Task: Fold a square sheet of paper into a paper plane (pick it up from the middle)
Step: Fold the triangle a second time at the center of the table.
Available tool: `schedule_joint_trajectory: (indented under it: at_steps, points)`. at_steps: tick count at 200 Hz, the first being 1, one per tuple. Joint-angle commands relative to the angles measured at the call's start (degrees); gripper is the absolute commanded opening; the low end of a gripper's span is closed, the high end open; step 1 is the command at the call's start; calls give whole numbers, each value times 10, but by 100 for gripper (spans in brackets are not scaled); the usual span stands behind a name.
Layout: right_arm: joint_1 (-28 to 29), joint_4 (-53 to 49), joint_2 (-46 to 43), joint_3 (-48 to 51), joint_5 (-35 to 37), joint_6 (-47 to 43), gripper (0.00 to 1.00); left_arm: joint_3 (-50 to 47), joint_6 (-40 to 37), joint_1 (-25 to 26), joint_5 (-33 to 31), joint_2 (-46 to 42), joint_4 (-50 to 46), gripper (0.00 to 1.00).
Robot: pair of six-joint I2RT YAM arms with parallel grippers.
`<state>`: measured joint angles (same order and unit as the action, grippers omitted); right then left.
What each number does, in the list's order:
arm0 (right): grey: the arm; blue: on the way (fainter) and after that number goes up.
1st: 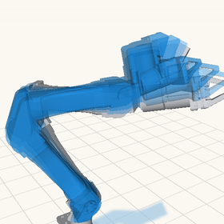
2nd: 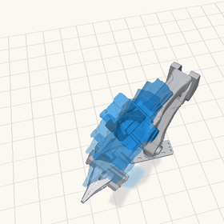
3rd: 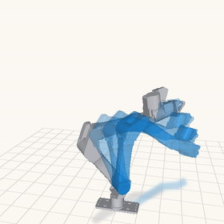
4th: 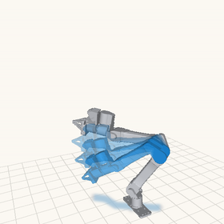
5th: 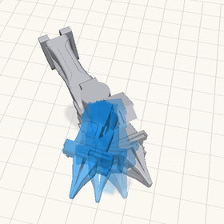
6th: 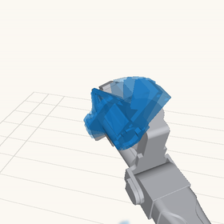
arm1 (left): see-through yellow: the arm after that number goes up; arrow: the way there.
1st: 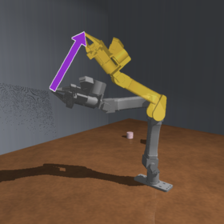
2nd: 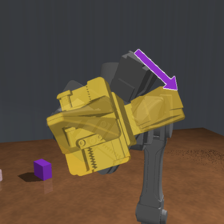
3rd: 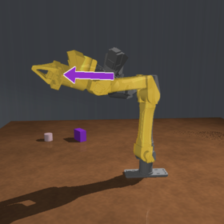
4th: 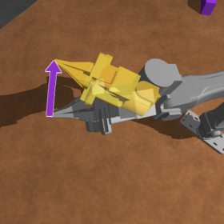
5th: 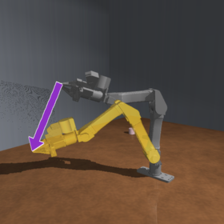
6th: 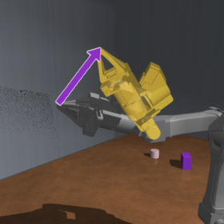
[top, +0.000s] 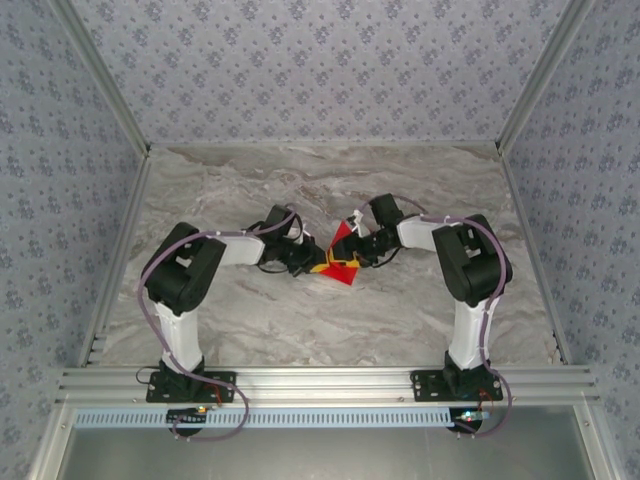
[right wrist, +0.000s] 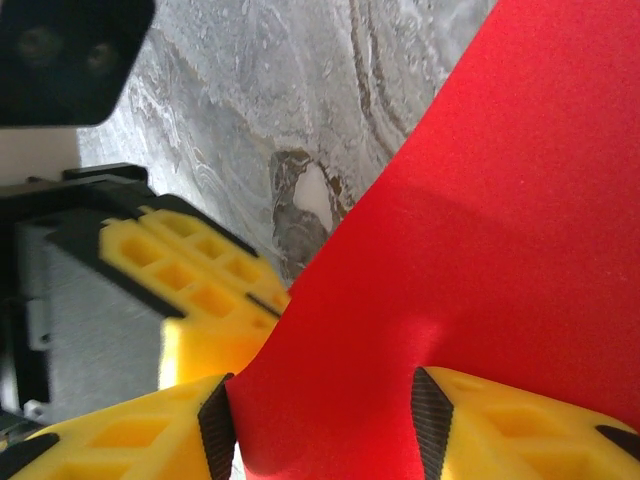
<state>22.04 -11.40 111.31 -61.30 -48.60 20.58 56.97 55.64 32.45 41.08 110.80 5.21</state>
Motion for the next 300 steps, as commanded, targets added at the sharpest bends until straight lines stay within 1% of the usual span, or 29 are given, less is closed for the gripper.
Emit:
schedule_joint_trajectory:
  at_steps: [1,26,41,60,82,99,106,131,139,152,166,195,218,267,300]
  points:
    - [-4,-41,-2,30,44,15,55,19,-16,4,-5,9,-29,9]
    - [-10,-35,-18,28,38,20,57,21,-23,4,-11,13,-42,8]
    - [-14,-28,-35,30,44,28,61,20,-25,4,-12,14,-47,8]
    - [-25,-8,-66,43,72,47,63,18,-26,4,-14,15,-49,8]
    - [-36,-5,-87,54,127,63,61,18,-27,4,-13,16,-49,8]
    - [-40,-17,-82,51,150,70,54,18,-28,4,-12,17,-49,8]
    - [-41,-25,-76,47,155,71,49,18,-28,3,-11,17,-49,8]
    - [-35,-52,-52,29,168,68,26,20,-30,4,-5,15,-48,8]
    - [-34,-61,-45,23,174,67,21,21,-30,4,-5,15,-46,8]
    - [-32,-69,-35,16,182,67,16,22,-29,4,-1,13,-44,8]
    - [-29,-81,-25,8,191,63,14,21,-27,4,5,9,-36,8]
    - [-23,-97,-5,-5,196,53,13,20,-19,7,28,2,-6,9]
    - [-15,-87,6,-12,164,42,14,18,-13,9,45,-9,19,12]
    - [1,-76,30,-50,97,20,14,17,-24,11,51,-25,23,15]
    - [-1,-78,33,-62,91,19,17,17,-13,13,49,-16,41,16]
